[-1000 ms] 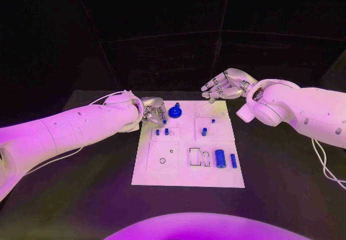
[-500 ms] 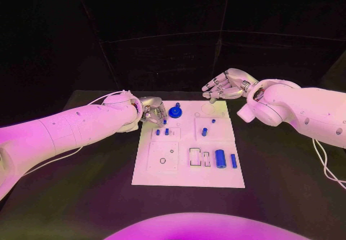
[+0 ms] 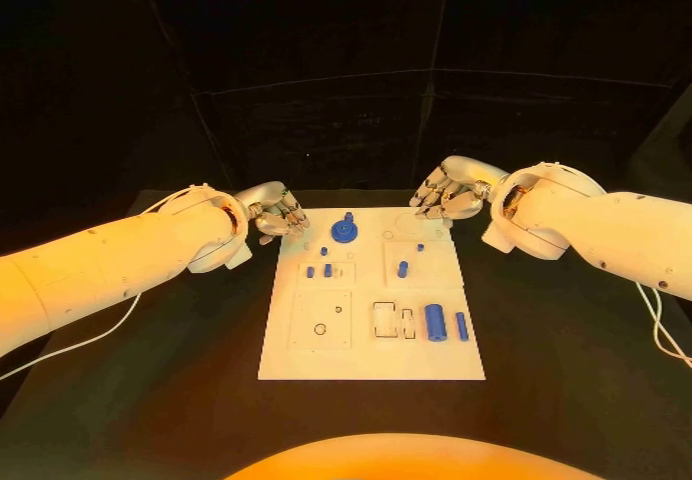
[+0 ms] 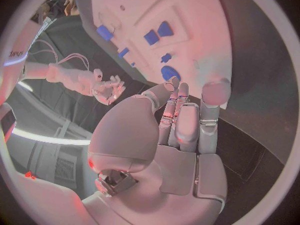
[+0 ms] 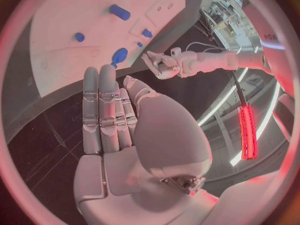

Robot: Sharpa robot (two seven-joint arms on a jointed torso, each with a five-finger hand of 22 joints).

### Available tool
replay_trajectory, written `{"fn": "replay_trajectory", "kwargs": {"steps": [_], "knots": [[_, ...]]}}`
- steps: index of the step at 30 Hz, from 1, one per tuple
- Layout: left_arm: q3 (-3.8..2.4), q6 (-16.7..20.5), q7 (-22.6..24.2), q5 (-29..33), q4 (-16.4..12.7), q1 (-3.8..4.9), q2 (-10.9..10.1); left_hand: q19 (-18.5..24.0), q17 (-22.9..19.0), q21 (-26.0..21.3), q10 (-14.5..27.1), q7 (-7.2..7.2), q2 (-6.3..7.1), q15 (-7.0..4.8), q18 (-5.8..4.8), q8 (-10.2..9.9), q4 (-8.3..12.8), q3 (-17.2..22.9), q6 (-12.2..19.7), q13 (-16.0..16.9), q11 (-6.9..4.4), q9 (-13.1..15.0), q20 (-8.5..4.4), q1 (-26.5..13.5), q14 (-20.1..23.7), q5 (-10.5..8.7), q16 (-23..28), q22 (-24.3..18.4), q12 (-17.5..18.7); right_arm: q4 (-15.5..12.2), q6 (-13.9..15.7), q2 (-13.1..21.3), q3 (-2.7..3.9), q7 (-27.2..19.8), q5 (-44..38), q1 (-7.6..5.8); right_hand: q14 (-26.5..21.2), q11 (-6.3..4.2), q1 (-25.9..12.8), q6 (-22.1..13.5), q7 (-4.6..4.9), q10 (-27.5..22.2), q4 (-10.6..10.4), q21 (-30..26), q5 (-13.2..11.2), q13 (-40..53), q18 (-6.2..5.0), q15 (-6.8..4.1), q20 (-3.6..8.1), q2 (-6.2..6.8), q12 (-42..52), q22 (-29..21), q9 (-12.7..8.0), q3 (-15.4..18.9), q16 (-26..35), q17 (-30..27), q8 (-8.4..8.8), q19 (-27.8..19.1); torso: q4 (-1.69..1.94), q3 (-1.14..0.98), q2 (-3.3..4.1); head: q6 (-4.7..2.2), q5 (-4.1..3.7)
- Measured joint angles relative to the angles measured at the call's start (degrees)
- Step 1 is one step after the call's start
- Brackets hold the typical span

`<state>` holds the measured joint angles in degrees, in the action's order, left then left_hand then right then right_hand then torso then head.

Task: Assemble the parts on the task board

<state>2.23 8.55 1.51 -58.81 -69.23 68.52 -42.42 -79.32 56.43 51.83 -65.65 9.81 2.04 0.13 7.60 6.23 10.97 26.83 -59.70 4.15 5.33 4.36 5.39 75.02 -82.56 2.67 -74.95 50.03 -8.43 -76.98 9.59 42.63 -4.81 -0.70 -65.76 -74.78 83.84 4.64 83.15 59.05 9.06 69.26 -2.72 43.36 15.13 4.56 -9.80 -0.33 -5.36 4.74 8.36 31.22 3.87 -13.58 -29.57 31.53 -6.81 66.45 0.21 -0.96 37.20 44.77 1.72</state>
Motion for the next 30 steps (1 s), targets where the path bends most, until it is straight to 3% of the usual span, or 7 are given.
{"fn": "replay_trajectory", "kwargs": {"steps": [2, 4, 6, 9, 13, 17, 30], "knots": [[-0.01, 1.06, 2.68, 6.83, -0.90, 0.03, -0.96, 1.72, -3.93, -4.13, 0.03, 0.00, 0.29, 0.17, 0.92, 0.00, -0.13, 0.01, 0.00, 0.00, 0.03, -0.07, 0.18, -0.75, 1.52, 0.00, 2.24, -3.95, 0.00, -0.47, -0.17, 0.14, 0.00, 1.25, -5.79, 0.54, 0.00, -0.26, -0.37, 0.17, -0.17, -0.28, 0.04, 4.75, -0.28, -0.22, 0.00, 0.00, 0.14, 0.37, 0.00, 5.19, -0.01, -0.30, -4.68, 3.61, 0.24, 1.18, 0.01, 0.02, 0.00, -0.23, -0.46], [-0.01, 1.15, 5.52, 12.57, -1.60, 0.03, -1.45, 5.05, -11.05, -11.02, 0.57, 0.00, 0.54, 0.37, 2.18, 0.28, -0.89, -0.44, 0.00, 0.00, 0.56, -0.22, 0.47, -1.78, 4.68, 0.00, 6.60, -10.21, -0.24, -0.81, -0.27, 0.33, 0.00, 2.24, -10.46, 1.02, 0.00, -0.24, -0.78, 0.38, -0.38, -1.35, -0.23, 8.91, -0.28, -0.49, 0.54, 0.00, 0.14, 0.78, 0.00, 9.85, -0.01, -0.69, -9.02, 7.11, 0.55, 2.23, 0.03, 0.05, 0.02, -0.45, -0.94], [-0.01, 0.90, 9.08, 18.56, -2.61, 0.02, -1.81, 6.22, -14.62, -12.94, 0.78, 0.00, 0.83, 0.46, 2.19, 0.43, -1.40, -0.95, 0.00, 0.00, 0.48, -0.22, 0.62, -2.10, 6.31, 0.00, 8.90, -11.71, -0.66, -1.01, -0.32, 0.59, -0.02, 3.29, -15.27, 1.61, 0.00, -0.17, -1.23, 0.38, -0.38, -2.04, -0.15, 12.37, -0.28, -0.67, 1.38, 0.00, 0.00, 1.23, -0.25, 13.71, 0.00, -1.24, -13.25, 10.62, 1.07, 3.01, 0.13, 0.10, 0.03, -0.63, -1.47], [0.00, 0.27, 13.55, 25.73, -3.84, -0.01, -2.24, 7.52, -20.07, -14.76, 0.87, 0.00, 0.83, 0.50, 2.20, 0.71, -2.05, -1.81, 0.00, 0.16, 0.40, -0.28, 0.75, -2.10, 9.10, 0.00, 12.49, -12.85, -1.51, -1.28, -0.35, 0.84, -0.03, 4.49, -20.52, 2.32, 0.00, 0.09, -1.61, 0.38, -0.38, -3.09, -0.31, 16.63, -0.56, -0.76, 1.38, 0.00, -0.14, 1.61, -0.51, 18.57, 0.00, -1.71, -18.75, 15.21, 1.44, 3.95, 0.15, 0.21, 0.02, -0.87, -1.70], [0.00, -0.51, 19.03, 35.08, -5.73, -0.09, -3.07, 7.52, -21.10, -15.21, 0.84, 0.00, 0.87, 0.49, 2.20, 0.77, -2.35, -2.41, 0.00, 0.34, 0.37, -0.28, 0.75, -2.60, 9.47, 0.00, 13.07, -13.36, -2.17, -1.76, -0.36, 0.91, -0.03, 5.74, -26.08, 3.15, 0.00, 0.51, -1.97, 0.15, -0.15, -4.32, -0.32, 18.80, -0.60, -0.83, 2.21, 0.00, -0.10, 1.97, -0.95, 20.96, -0.01, -2.02, -21.43, 17.31, 2.07, 4.06, 0.07, 0.23, 0.01, -1.04, -1.76], [0.00, -0.76, 22.31, 40.92, -7.08, -0.11, -3.77, 7.52, -21.53, -15.61, 0.64, 0.00, 0.87, 0.47, 2.19, 0.96, -2.35, -2.41, 0.00, 0.40, 0.17, -0.28, 0.75, -2.60, 9.49, 0.00, 13.34, -13.50, -2.44, -1.79, -0.45, 0.78, -0.03, 6.49, -29.10, 3.77, 0.22, 0.88, -2.27, -0.15, 0.15, -5.30, -0.15, 20.55, -0.61, -0.82, 2.26, 0.22, -0.38, 2.26, -1.27, 22.92, -0.05, -2.19, -23.89, 19.19, 2.54, 4.34, 0.03, 0.21, 0.01, -1.13, -2.07], [0.03, -1.09, 26.39, 47.35, -8.78, -0.30, -4.75, 7.52, -22.13, -15.87, 0.64, 0.00, 0.87, 0.49, 2.19, 0.94, -2.51, -2.87, 0.00, 0.45, 0.18, -0.27, 0.75, -2.60, 9.88, 0.00, 13.75, -13.75, -2.77, -0.85, -0.73, -0.47, -0.02, 7.08, -30.88, 5.57, 0.21, 1.09, -2.27, -0.55, 0.55, -5.91, 0.43, 25.02, -0.81, -0.81, 2.25, 0.64, -1.20, 2.26, -1.27, 28.15, -0.05, -3.88, -29.78, 23.81, 2.54, 5.16, 0.16, 0.15, 0.06, -1.05, -2.11]]}}
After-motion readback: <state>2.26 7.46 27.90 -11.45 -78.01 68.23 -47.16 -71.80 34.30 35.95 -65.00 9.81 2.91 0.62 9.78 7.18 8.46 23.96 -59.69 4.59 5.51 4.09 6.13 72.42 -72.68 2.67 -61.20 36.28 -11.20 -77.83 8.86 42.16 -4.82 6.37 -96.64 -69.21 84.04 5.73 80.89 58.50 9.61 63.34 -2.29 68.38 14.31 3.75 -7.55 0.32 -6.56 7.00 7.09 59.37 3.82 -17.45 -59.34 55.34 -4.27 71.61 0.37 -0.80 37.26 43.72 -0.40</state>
